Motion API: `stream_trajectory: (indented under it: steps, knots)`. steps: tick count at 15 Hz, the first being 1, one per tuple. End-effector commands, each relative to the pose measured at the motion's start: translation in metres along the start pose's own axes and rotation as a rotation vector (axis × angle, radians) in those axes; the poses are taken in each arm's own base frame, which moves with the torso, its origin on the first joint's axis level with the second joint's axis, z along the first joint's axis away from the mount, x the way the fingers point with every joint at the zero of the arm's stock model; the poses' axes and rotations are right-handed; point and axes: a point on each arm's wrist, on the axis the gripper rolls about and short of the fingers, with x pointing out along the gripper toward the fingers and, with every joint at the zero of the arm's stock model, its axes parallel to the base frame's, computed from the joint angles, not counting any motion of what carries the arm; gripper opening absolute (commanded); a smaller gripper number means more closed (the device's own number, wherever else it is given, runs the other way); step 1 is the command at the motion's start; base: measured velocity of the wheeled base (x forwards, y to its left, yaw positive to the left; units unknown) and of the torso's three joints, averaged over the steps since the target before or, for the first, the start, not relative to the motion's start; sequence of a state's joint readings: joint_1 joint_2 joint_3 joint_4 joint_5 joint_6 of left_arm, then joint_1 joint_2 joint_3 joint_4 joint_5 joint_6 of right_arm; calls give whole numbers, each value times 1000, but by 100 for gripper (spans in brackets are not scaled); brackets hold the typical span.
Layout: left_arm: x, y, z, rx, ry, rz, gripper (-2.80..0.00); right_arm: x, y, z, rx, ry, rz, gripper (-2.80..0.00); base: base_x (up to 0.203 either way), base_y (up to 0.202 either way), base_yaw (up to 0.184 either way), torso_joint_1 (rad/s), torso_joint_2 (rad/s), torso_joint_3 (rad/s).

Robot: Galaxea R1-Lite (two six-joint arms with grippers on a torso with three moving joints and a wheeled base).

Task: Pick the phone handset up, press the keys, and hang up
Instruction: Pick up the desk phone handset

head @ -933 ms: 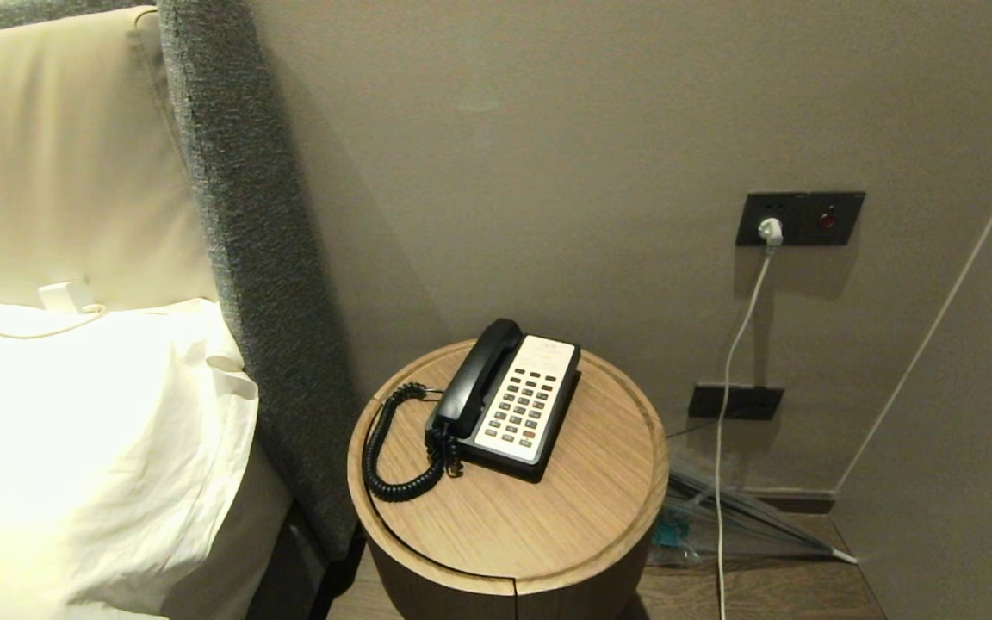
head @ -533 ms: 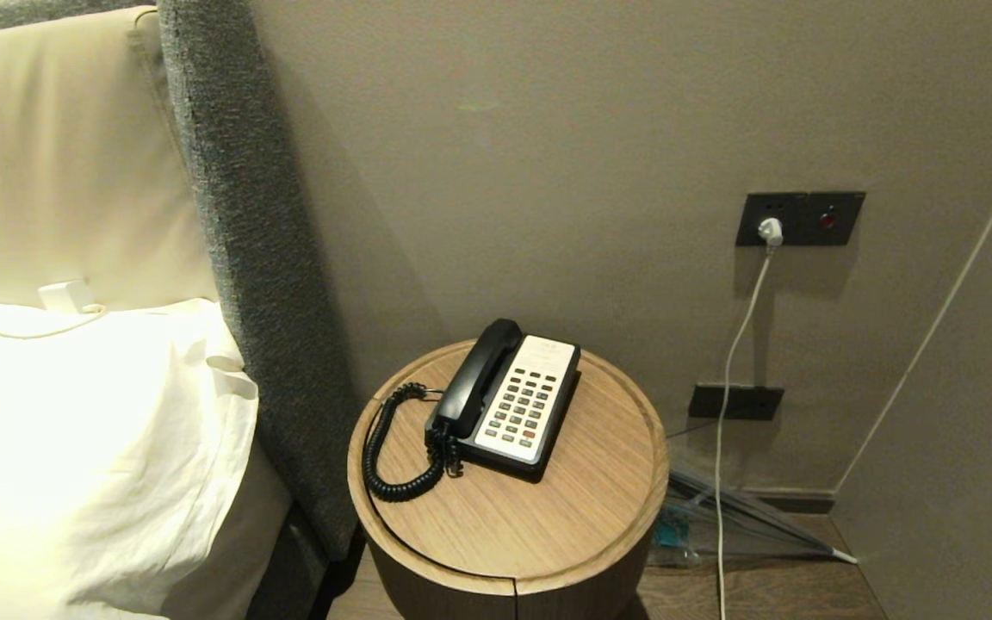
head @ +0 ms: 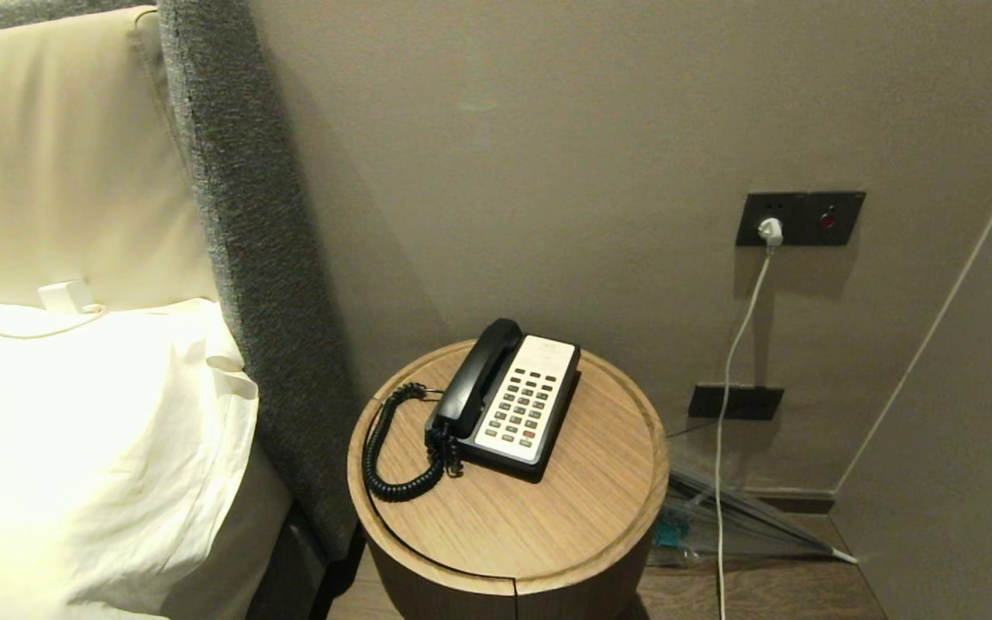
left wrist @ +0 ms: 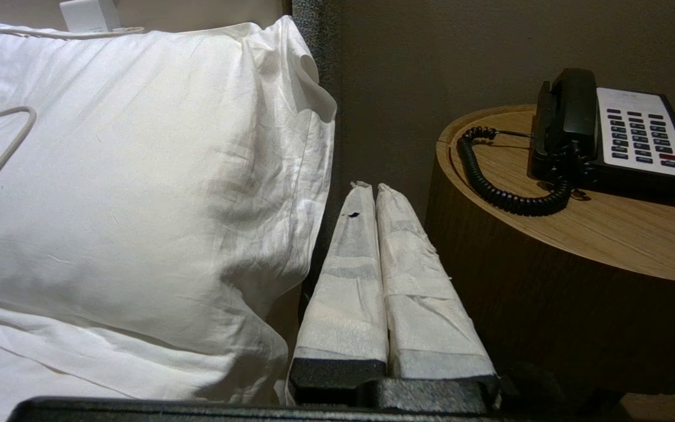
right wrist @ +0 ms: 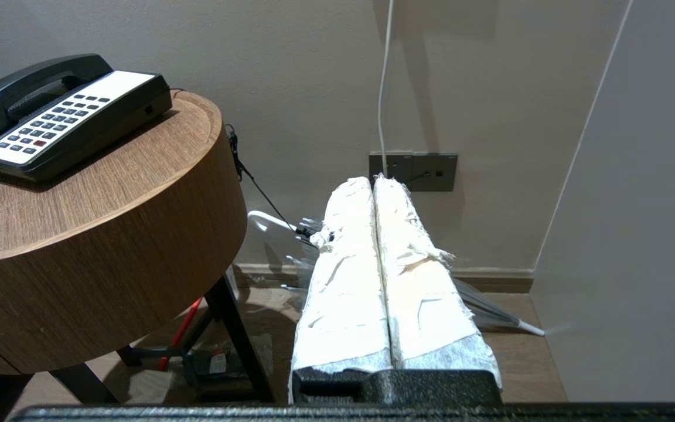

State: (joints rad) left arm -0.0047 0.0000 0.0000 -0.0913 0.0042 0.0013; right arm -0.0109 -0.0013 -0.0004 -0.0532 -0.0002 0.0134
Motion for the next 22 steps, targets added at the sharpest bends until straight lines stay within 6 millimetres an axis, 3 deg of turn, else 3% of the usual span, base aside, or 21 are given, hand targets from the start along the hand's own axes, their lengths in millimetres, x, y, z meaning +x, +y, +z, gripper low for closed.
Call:
stream_trajectory:
  steps: [1,16,22]
  knots:
    - [2,0,-11,5,41,-1,-280,1,0,-6,0,20,0,-280,0,0,0,0,0,0]
    - [2,0,-11,-9,41,1,-280,1,0,-6,0,21,0,-280,0,0,0,0,0,-3]
    - [2,0,-11,-10,41,2,-280,1,0,-6,0,21,0,-280,0,0,0,2,1,-174]
